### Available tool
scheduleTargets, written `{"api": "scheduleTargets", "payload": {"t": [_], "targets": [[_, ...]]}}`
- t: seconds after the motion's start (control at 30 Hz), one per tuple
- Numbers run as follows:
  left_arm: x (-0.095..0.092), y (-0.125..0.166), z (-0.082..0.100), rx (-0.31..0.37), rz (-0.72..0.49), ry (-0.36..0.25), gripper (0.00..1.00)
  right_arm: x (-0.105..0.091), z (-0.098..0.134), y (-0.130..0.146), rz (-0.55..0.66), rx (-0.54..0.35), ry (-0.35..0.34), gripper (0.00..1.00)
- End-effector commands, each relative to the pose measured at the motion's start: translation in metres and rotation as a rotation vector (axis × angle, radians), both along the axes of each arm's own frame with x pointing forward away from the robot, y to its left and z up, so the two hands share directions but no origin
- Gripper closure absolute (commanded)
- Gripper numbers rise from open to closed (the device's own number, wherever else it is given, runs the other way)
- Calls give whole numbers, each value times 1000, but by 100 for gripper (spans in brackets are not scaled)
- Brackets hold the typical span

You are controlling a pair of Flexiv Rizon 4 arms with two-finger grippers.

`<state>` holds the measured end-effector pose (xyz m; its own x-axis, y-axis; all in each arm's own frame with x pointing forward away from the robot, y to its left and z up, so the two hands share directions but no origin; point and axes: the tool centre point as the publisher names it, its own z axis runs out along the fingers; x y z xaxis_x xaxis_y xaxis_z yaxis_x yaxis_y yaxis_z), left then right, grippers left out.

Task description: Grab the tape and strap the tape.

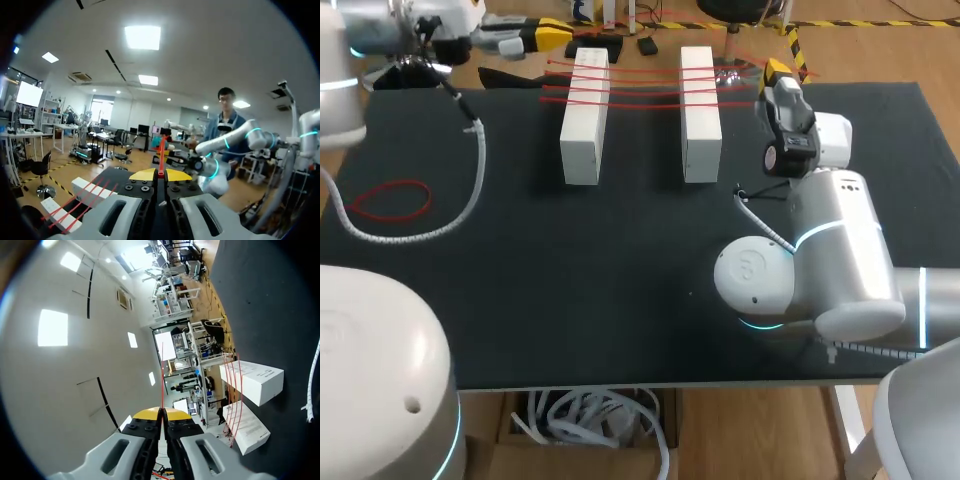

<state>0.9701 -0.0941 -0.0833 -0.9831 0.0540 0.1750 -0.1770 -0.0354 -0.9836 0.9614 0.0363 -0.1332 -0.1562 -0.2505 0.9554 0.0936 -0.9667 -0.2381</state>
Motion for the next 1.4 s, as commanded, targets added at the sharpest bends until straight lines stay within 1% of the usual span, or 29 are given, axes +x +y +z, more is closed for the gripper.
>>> {"api": "scheduleTargets", "payload": {"t": [0.03, 0.63, 0.67, 0.7, 0.77, 0.8, 0.83, 0.87, 1.03, 1.13, 1.23, 1.27, 1.4], "targets": [[-5, -4, 10, 665, -10, 127, 100, -1, 2, 0, -3, -1, 7, 100], [-5, -4, 10, 665, -10, 127, 100, -1, 2, 0, -3, -1, 7, 100], [-6, -4, 10, 670, -13, 62, 100, -1, 2, 0, -3, -1, 7, 100], [-6, -4, 9, 686, -19, 43, 100, -1, 2, 0, -3, -1, 7, 100], [-6, -6, 10, 698, -27, -38, 100, -1, 2, 0, -3, -1, 7, 100], [-6, -6, 10, 706, -32, -61, 100, -1, 2, 0, -3, -1, 7, 100], [-6, -7, 11, 709, -31, -104, 100, -1, 2, 0, -3, -1, 7, 100], [-7, -8, 11, 714, -29, -131, 100, -1, 2, 0, -3, -1, 7, 100], [-9, -11, 13, 738, -10, -188, 100, -1, 2, 0, -3, -1, 7, 100], [-10, -16, 15, 782, -47, -196, 100, -1, 2, 0, -3, -1, 7, 100], [-14, -23, 19, 822, -86, -228, 100, -1, 2, 0, -3, -1, 7, 100], [-14, -25, 19, 837, -100, -222, 100, -1, 2, 0, -3, -1, 7, 100], [-19, -28, 23, 863, -101, -240, 100, -1, 2, 0, -3, -1, 7, 100]]}}
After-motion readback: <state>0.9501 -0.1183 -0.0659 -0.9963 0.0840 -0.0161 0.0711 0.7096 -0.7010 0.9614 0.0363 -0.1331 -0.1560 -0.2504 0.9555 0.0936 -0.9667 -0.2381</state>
